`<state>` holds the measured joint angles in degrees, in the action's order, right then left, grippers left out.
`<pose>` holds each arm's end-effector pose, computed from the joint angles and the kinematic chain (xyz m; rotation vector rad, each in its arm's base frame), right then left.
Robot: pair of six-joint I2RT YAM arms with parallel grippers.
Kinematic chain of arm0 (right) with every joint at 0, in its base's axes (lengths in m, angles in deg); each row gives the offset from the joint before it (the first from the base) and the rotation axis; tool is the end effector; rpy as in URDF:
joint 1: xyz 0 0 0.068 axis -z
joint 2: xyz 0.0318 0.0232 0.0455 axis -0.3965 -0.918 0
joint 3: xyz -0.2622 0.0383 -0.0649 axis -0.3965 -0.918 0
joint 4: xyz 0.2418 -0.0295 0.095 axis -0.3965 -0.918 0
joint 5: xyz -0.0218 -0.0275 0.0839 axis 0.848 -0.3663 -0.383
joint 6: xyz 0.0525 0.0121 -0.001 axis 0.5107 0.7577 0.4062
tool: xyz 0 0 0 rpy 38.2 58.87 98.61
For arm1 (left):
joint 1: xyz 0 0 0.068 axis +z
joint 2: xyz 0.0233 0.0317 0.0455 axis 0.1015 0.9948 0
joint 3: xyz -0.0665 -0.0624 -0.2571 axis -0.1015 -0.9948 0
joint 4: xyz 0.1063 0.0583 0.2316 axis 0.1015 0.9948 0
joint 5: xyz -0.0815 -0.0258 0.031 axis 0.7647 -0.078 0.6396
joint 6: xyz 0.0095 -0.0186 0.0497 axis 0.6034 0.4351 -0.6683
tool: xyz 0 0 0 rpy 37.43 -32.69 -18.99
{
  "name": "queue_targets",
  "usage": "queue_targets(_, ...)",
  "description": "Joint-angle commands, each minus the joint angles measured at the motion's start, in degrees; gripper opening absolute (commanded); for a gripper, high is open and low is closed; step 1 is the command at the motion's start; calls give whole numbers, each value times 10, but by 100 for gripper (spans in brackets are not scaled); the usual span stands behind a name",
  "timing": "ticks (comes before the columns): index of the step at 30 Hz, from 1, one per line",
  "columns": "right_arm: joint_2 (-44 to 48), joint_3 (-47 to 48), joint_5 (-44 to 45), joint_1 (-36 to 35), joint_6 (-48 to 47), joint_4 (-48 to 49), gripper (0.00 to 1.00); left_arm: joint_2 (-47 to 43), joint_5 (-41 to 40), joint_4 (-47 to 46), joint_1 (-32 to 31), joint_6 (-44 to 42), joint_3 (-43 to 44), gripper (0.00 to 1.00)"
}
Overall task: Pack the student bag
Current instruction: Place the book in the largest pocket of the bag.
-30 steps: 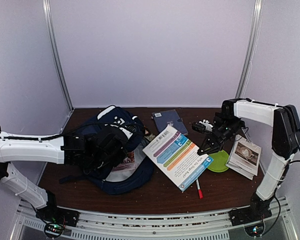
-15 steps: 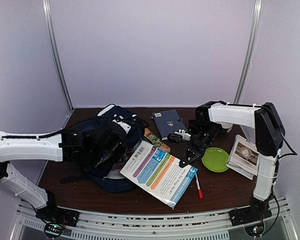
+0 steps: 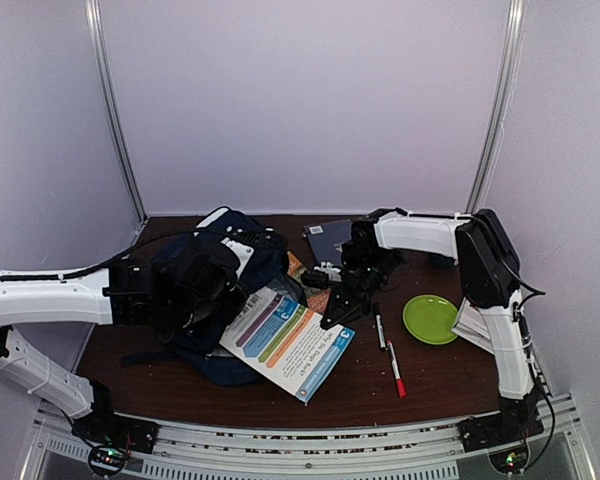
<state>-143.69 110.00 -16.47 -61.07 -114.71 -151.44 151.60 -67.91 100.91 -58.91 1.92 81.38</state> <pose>0.2933 0.2711 0.1958 0.7680 -1.9383 -1.6814 0.1388 -0.2425 0.2852 0.5877 2.0332 -0.0448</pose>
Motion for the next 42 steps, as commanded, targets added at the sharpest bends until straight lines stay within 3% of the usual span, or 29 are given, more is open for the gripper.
queue_targets(1,-29,43,-58,-8,16,-5,0,-12,9,-80,-17,0,23,0)
queue_targets(7,-64,49,-69,-17,29,-4,0,-20,0,-60,-22,6,29,0)
queue_targets(11,-29,-2,-87,-36,70,43,0,-21,-5,-48,-23,9,38,0)
queue_targets(20,30,-8,-89,-52,109,70,0,-28,18,-30,-33,-8,51,0)
queue_targets(24,1,28,-83,-51,174,102,0,-26,18,-6,-39,-5,66,0)
queue_targets(30,-25,97,-21,-43,367,232,0,-26,19,14,-47,2,86,0)
queue_targets(32,11,48,36,-41,501,402,0,-28,16,21,-49,3,91,0)
queue_targets(33,49,-11,63,-39,622,554,0,-30,15,23,-49,4,92,0)
queue_targets(35,130,-230,119,-28,947,1042,0,-34,13,26,-50,5,91,0)
queue_targets(36,139,-268,136,-23,1068,1174,0,-36,11,27,-50,6,90,0)
queue_targets(42,60,-270,136,-32,1258,1359,0,-38,5,24,-52,15,88,0)
